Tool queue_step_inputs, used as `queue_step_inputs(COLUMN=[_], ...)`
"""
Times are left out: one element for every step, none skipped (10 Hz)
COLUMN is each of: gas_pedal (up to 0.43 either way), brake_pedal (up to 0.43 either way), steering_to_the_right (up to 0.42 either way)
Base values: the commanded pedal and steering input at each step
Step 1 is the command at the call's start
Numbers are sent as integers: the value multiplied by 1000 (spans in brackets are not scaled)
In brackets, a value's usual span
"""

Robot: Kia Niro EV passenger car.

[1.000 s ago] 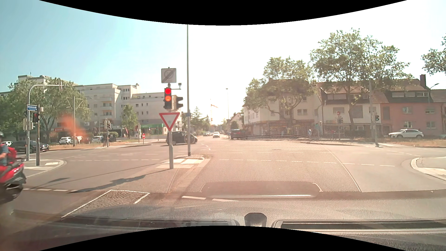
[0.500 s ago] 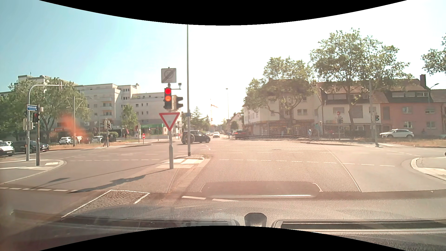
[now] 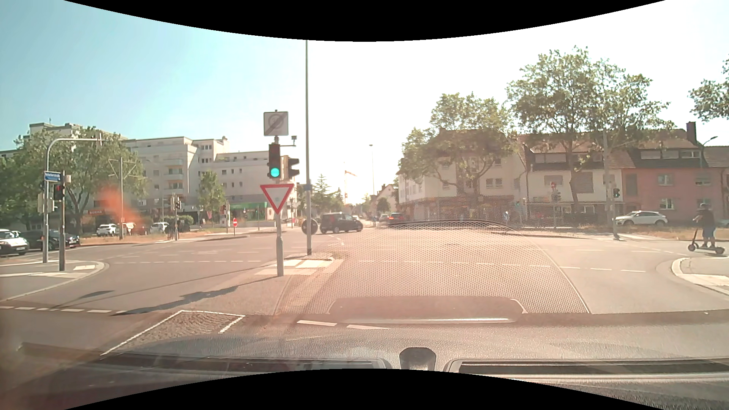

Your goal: Follow the waypoints while adhering to traffic rules and regulations

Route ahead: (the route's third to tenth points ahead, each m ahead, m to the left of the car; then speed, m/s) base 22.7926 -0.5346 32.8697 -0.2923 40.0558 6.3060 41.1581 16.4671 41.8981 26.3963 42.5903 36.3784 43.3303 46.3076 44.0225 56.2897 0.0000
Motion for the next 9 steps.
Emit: queue_step_inputs(gas_pedal=[0, 0, 0, 59, 150, 177, 220, 228, 240], brake_pedal=[0, 0, 0, 0, 0, 0, 0, 0, 0], steering_to_the_right=[-1, -1, -1, -1, -1, -1, -1, -1, -1])
